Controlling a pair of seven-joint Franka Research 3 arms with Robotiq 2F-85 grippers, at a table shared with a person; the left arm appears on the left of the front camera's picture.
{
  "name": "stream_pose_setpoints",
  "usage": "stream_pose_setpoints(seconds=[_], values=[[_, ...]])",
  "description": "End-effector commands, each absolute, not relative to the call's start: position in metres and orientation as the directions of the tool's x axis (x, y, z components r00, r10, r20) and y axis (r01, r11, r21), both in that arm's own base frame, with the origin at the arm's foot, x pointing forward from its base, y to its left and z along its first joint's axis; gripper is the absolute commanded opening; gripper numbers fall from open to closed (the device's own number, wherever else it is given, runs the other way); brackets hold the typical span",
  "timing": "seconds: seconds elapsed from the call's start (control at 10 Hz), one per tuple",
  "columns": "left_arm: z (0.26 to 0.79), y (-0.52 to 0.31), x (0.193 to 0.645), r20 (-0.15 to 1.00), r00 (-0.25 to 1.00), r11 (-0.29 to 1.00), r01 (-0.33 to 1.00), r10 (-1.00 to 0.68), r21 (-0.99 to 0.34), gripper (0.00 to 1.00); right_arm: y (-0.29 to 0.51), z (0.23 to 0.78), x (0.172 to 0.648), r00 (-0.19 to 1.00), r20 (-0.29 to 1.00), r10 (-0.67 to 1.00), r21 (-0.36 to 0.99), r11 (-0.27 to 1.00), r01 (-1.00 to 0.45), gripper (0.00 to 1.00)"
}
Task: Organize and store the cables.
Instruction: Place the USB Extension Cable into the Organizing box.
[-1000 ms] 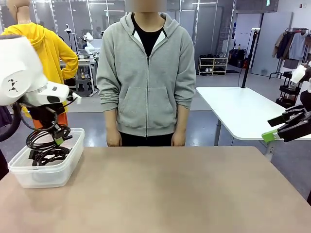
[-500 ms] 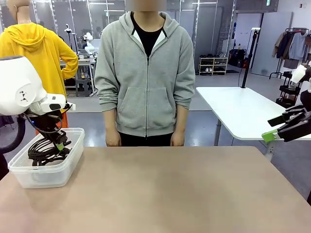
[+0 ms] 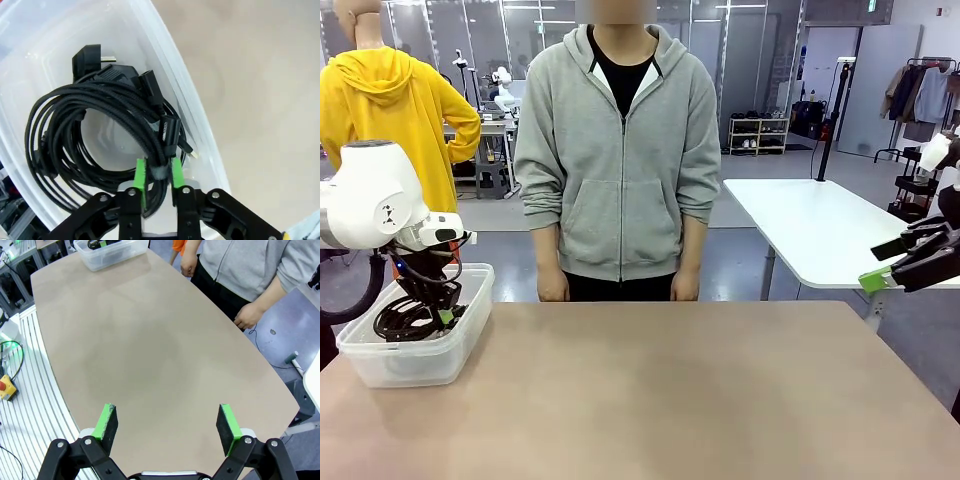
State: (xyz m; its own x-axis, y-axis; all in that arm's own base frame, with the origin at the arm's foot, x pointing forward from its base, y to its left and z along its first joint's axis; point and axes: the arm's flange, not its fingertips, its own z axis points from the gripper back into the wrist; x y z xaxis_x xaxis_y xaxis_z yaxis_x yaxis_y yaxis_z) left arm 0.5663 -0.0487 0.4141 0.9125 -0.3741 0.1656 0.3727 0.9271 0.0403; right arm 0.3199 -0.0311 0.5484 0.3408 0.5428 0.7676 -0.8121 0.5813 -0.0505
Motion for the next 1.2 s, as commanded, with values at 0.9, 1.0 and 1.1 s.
stream_pose_setpoints(seconds=[0.9, 1.0, 1.1], values=[[0.439, -0.051, 0.557, 0.207, 0.907, 0.929, 0.368, -0.368, 0.039, 1.0, -0.03, 0.547, 0.32, 0.353, 0.764, 0.54, -0.044, 0.59, -0.806, 1.0], [0.439, -0.051, 0.557, 0.207, 0.907, 0.929, 0.368, -0.368, 0.039, 1.0, -0.03, 0.547, 0.32, 0.353, 0.764, 0.54, -0.044, 0.59, -0.806, 1.0], [0.439, -0.051, 0.557, 0.207, 0.907, 0.929, 0.368, -0.368, 0.039, 1.0, -0.03, 0.547, 0.32, 0.353, 0.764, 0.54, -0.044, 0.59, -0.806, 1.0]])
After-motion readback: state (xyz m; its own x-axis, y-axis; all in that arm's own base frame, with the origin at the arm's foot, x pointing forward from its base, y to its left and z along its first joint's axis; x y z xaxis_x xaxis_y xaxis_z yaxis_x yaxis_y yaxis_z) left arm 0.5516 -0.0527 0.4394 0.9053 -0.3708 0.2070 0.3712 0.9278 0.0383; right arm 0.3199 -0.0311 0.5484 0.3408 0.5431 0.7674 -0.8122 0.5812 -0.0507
